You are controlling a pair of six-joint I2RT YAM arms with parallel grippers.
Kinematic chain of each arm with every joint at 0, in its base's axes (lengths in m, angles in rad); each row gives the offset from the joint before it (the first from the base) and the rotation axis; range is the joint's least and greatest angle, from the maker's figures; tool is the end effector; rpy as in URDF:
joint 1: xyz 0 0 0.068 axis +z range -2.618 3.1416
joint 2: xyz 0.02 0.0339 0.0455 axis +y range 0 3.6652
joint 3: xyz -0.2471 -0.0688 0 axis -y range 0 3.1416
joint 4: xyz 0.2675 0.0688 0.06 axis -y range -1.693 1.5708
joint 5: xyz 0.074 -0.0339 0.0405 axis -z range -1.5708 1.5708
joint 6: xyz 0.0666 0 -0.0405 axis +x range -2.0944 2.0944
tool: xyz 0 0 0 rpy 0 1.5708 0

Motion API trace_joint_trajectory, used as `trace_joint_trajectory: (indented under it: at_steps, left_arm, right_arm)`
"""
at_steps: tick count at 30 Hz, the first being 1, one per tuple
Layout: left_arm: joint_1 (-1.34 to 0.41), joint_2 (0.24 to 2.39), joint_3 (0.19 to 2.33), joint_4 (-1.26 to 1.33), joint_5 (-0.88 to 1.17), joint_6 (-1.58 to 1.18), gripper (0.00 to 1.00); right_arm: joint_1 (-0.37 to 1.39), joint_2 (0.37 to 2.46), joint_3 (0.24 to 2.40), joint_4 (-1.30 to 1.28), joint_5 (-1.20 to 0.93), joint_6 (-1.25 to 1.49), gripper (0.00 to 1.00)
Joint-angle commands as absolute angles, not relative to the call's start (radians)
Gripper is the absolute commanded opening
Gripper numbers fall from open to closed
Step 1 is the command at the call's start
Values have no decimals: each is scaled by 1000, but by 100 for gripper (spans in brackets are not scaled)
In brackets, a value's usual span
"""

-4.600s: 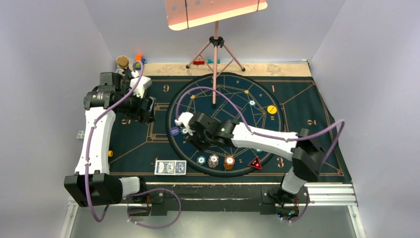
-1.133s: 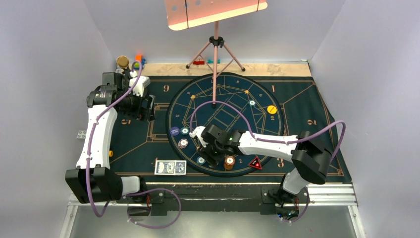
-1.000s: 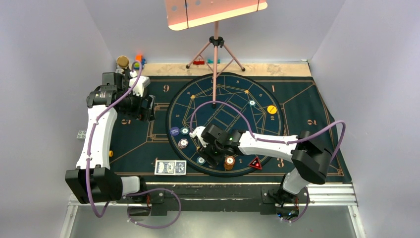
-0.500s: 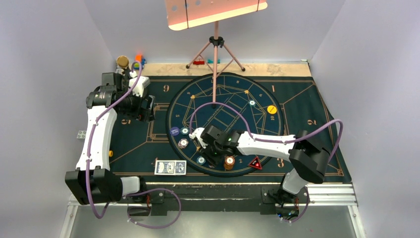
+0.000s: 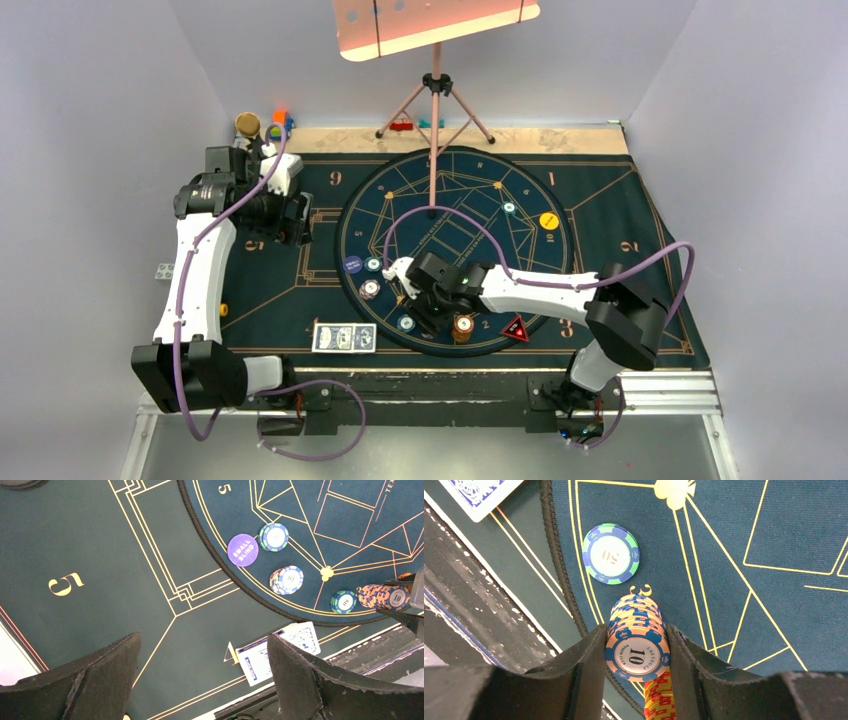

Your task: Distribute texas hold em gaming equipment

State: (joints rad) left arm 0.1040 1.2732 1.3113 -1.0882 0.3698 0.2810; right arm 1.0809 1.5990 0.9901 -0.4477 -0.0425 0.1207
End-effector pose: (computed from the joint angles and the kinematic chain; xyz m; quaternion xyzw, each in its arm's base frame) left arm 0.2813 0.0052 0.3018 0.1311 0.9419 -0.1260 0.2823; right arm 0.1621 0.3100 0.1344 -0.4514 0.8551 0.1607 0.1981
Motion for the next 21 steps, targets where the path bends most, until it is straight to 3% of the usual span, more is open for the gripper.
trace_joint_trajectory:
  at_steps: [1,9,14,21]
  left_arm:
    - [110,1253,1358,-1094,376,298,100]
    - [111,1265,1384,-1105,397,301,100]
    - [112,1272,1378,-1101,406,308,100]
    - [110,1282,1375,-1100,414,310,100]
  right_arm:
    - [1080,1530,1002,-428,-27,142,0]
    - [979,1442,1064,-451,42,193,0]
    - [687,1421,1106,-479,179,299,0]
    - [464,1541,1168,-472,292,411,0]
